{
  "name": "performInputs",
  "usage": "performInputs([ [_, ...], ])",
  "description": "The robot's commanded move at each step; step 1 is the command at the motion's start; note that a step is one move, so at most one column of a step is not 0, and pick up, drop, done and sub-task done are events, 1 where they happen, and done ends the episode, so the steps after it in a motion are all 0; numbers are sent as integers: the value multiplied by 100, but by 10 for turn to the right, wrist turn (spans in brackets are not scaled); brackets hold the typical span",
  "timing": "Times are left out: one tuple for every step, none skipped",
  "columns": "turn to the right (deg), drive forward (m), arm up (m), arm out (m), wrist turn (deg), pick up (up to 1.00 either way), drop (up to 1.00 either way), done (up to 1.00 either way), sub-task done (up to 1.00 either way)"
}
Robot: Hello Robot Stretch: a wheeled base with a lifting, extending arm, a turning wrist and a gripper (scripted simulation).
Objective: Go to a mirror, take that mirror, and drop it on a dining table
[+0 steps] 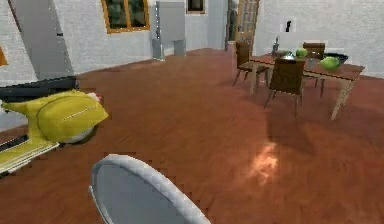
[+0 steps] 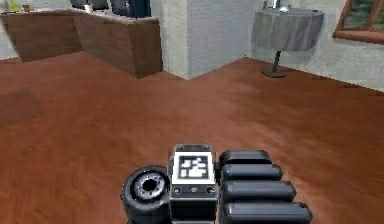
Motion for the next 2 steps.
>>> performInputs([
  [90,0,0,0,0,0,0,0,0],
  [0,100,0,0,0,0,0,0,0],
])
